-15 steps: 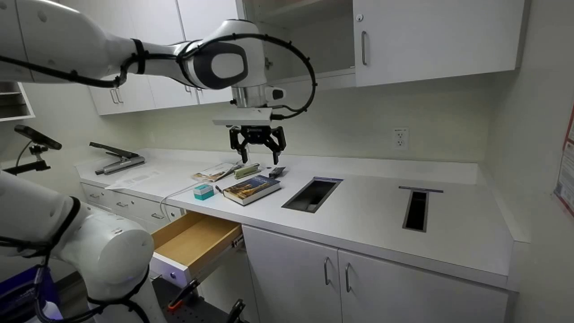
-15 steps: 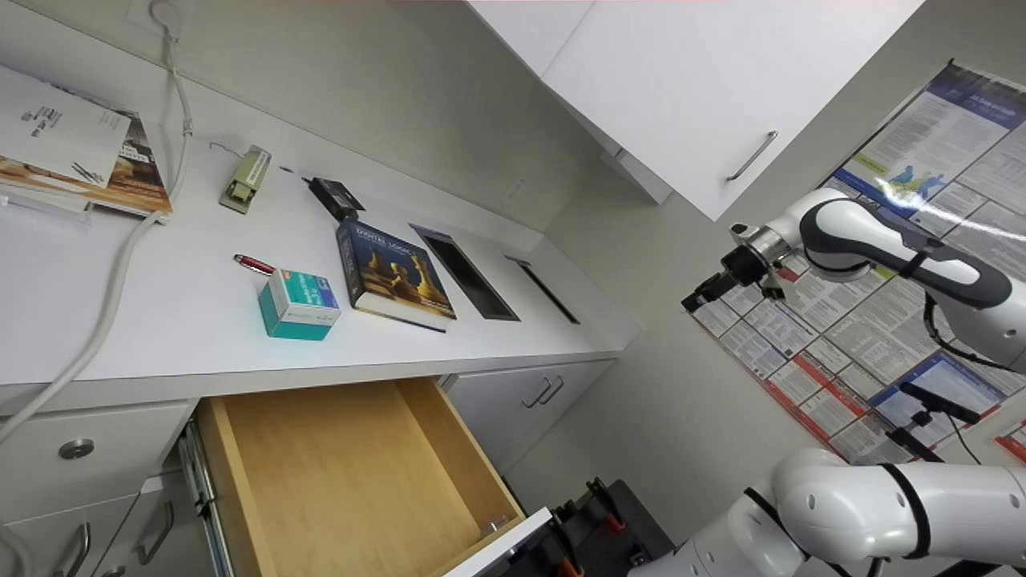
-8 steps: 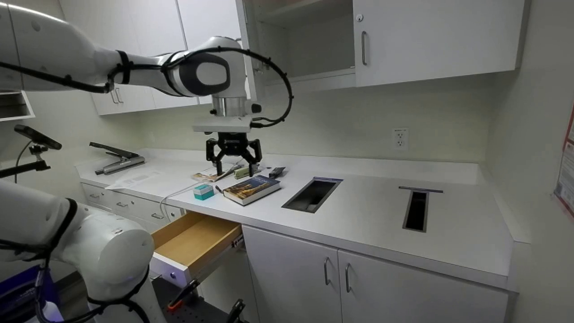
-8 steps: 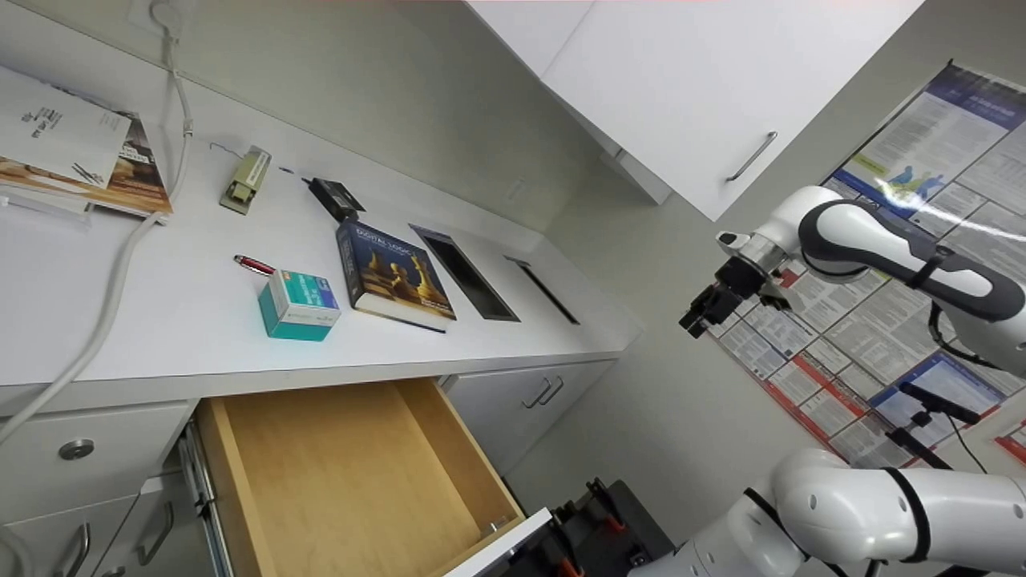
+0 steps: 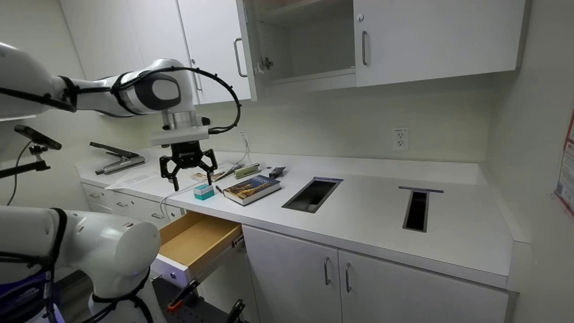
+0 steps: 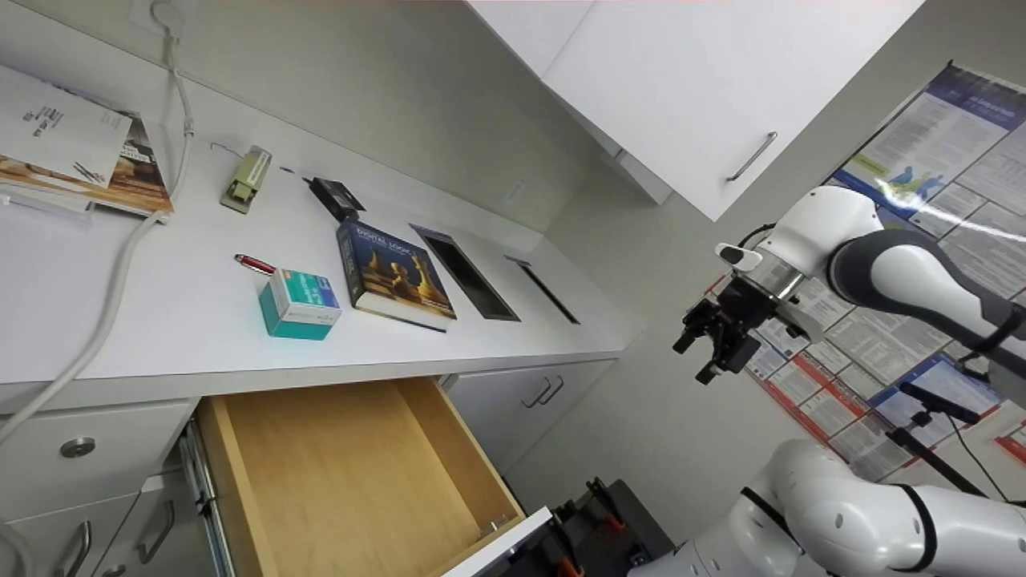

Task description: Put the pen in the top drawer under the book

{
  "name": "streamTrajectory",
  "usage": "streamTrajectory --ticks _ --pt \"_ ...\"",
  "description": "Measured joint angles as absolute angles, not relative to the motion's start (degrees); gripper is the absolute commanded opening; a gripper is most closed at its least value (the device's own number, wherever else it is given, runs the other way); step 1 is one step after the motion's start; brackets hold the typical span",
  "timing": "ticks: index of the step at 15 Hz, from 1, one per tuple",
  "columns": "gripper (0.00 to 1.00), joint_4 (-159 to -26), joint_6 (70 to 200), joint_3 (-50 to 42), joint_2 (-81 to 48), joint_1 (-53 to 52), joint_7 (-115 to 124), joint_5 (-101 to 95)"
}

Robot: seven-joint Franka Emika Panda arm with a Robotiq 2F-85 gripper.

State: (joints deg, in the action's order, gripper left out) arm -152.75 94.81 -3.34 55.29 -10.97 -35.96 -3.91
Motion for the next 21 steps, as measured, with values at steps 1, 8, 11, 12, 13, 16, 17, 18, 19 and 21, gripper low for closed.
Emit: streamTrajectory --ticks 1,8,11,12,13,16,17,18,19,21 --pt "1.00 -153.70 97.32 -1.98 55.73 -13.17 -35.90 -3.37" --pt "1.00 -155.49 105.40 1.63 55.15 -20.08 -35.88 -2.92" --pt "1.00 -155.49 106.02 1.62 55.13 -20.12 -35.89 -3.09" --pt "1.00 -155.48 107.64 1.63 54.96 -20.23 -36.00 -3.16" --pt "1.00 -155.32 110.41 1.73 54.39 -20.50 -36.24 -3.38" --pt "1.00 -152.48 121.22 2.34 49.59 -22.04 -37.12 -3.75" --pt "1.00 -150.74 124.48 2.47 47.02 -22.65 -37.37 -3.75" --pt "1.00 -148.74 127.17 2.51 44.12 -23.26 -38.05 -3.75" --pt "1.00 -146.44 129.26 2.53 40.96 -23.79 -38.77 -3.75" --pt "1.00 -141.41 131.93 2.55 34.26 -24.77 -40.97 -3.67"
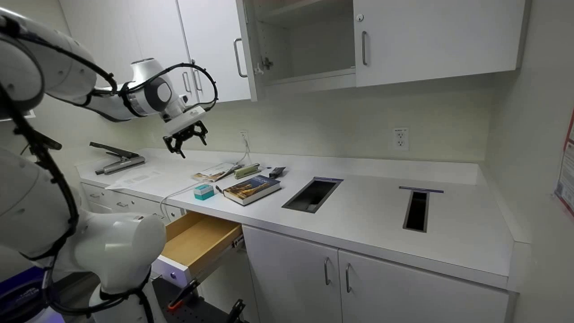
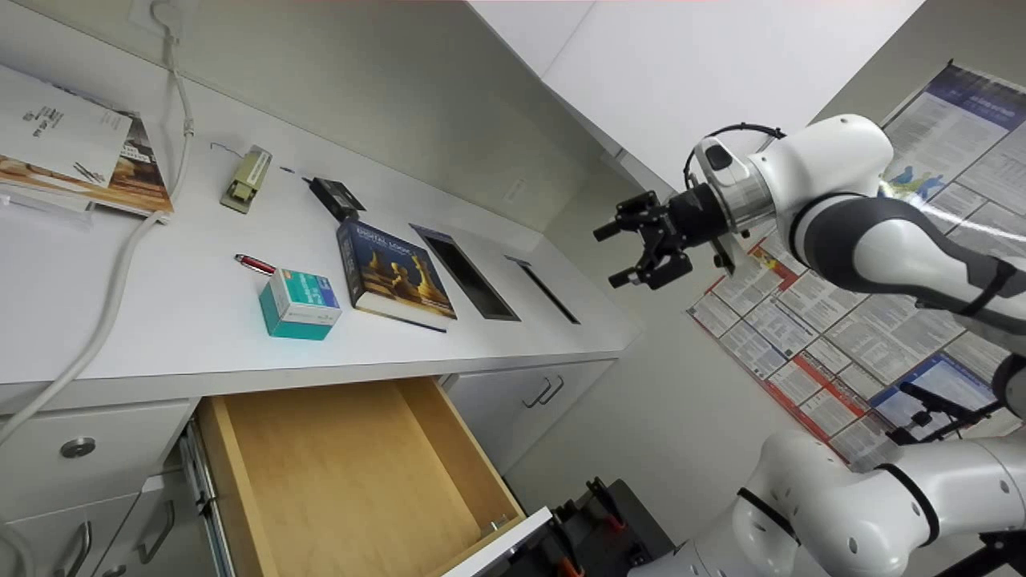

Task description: Put the pen in the top drawer under the book

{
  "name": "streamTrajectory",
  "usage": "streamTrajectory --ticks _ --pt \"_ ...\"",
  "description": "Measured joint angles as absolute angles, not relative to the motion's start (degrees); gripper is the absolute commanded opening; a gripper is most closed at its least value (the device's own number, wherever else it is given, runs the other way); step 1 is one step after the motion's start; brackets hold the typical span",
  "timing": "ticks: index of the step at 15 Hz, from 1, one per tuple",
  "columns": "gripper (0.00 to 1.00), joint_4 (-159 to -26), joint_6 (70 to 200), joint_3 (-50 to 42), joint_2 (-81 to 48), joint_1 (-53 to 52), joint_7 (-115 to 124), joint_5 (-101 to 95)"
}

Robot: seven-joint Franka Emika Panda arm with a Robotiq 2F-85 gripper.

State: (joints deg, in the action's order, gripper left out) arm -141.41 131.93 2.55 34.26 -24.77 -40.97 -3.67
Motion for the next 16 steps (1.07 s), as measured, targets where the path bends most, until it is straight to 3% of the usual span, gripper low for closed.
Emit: streamTrajectory --ticks 8,16 --pt "1.00 -122.06 134.80 5.55 10.99 -22.73 -44.68 -4.17" --pt "1.00 -119.93 134.80 6.40 8.78 -21.90 -44.68 -4.19"
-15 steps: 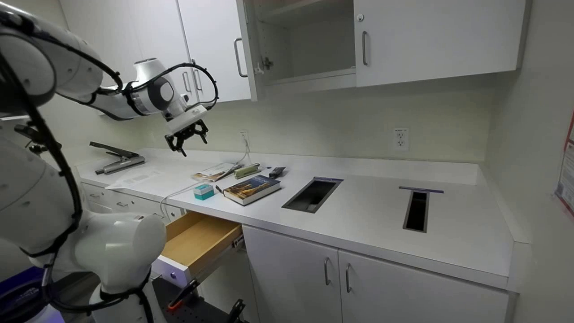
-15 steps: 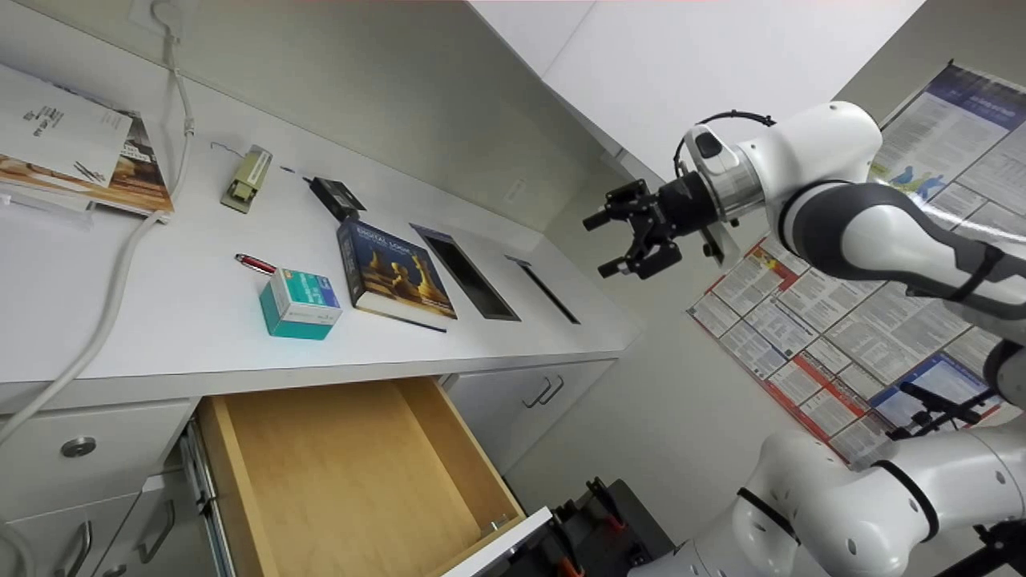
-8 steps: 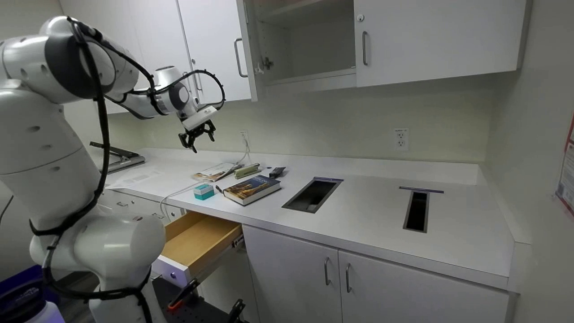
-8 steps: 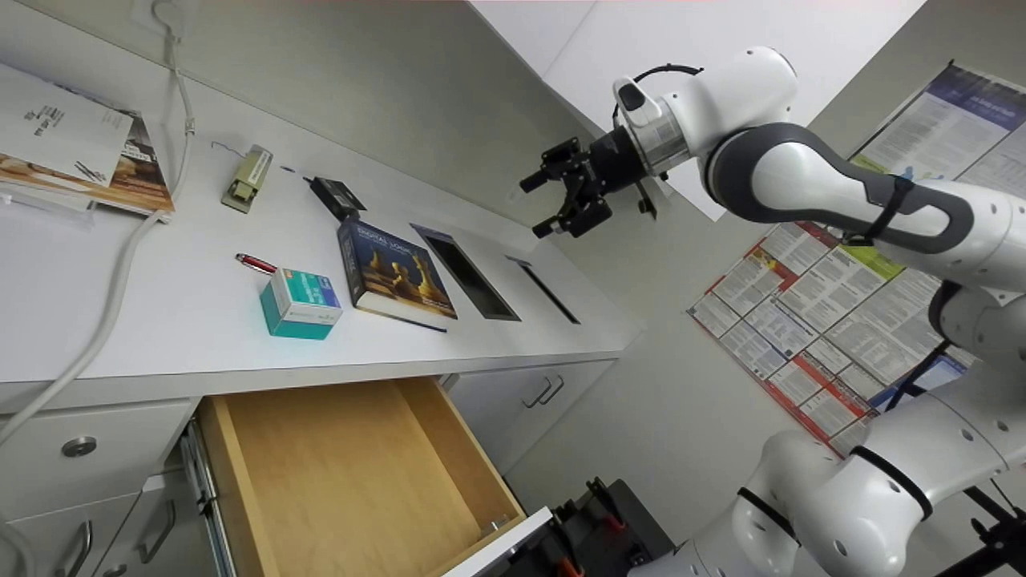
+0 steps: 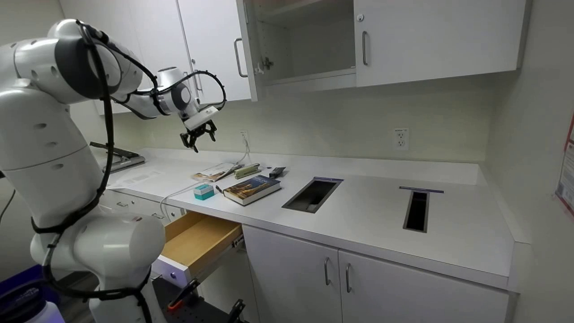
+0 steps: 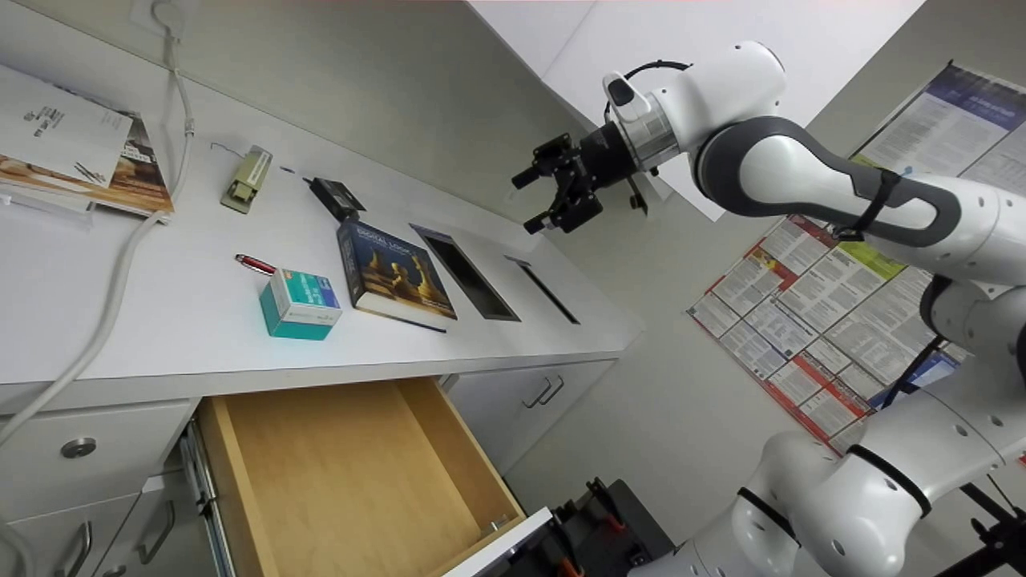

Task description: Put the pen in the top drawer under the book

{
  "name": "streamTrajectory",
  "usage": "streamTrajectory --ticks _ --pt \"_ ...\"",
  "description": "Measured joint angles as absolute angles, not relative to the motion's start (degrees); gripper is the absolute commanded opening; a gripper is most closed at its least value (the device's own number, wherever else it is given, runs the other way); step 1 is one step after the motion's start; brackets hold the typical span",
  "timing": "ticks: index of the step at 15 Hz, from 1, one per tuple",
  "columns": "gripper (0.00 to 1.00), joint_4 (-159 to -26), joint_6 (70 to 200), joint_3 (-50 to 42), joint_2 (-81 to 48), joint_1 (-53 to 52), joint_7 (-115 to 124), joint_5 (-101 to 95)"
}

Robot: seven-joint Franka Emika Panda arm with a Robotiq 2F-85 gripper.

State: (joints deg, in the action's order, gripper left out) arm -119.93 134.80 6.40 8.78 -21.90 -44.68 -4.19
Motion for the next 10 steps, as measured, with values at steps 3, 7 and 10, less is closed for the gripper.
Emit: streamTrajectory --ticks 3,7,10 --pt "1.00 -118.87 134.80 7.92 7.23 -20.59 -44.70 -4.26" --pt "1.00 -113.61 136.84 9.64 0.42 -19.16 -44.69 -5.72" --pt "1.00 -108.67 137.40 10.51 -6.19 -18.26 -44.69 -6.03"
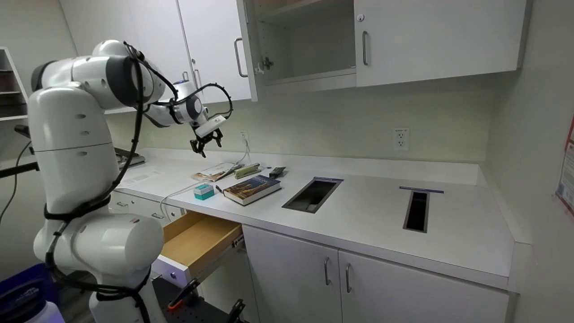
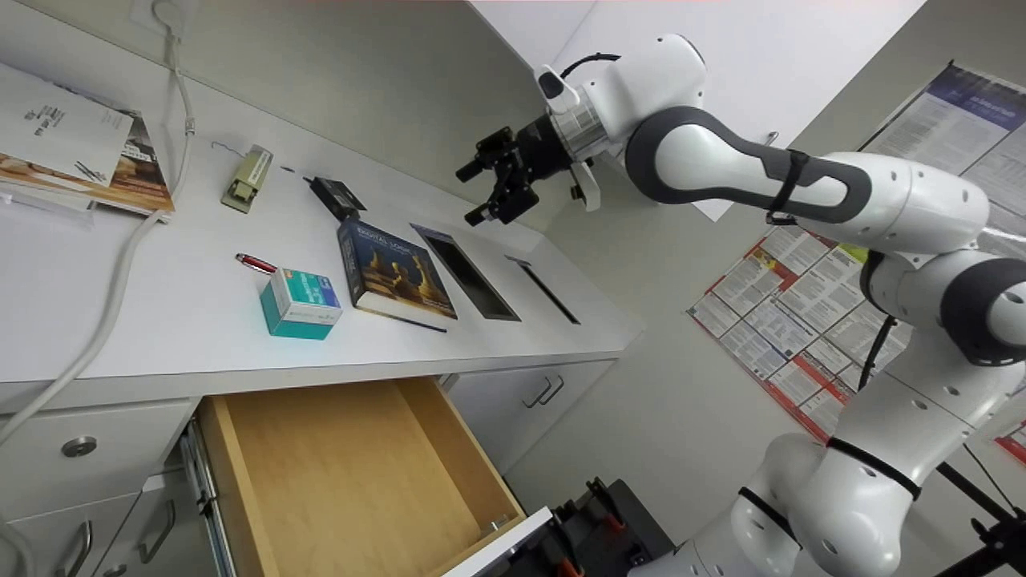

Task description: Put the pen in the top drawer under the book

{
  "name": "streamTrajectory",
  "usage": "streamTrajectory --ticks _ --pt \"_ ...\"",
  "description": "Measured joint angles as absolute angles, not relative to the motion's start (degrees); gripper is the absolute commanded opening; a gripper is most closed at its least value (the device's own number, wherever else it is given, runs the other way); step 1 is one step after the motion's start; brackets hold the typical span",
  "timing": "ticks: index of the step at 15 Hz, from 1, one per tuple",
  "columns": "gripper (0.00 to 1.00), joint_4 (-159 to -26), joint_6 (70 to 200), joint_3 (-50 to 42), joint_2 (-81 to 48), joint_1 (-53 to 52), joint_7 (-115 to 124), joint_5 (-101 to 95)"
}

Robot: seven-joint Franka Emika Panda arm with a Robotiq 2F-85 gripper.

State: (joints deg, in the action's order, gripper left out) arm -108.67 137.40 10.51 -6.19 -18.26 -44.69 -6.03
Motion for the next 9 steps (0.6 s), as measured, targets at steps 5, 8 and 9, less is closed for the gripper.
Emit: streamTrajectory --ticks 5,8,9 --pt "1.00 -100.08 137.83 11.92 -17.40 -17.48 -44.55 -6.03" --pt "1.00 -95.21 138.25 12.35 -23.61 -17.82 -41.33 -7.44" --pt "1.00 -93.80 138.59 12.35 -25.52 -18.10 -39.33 -8.52"
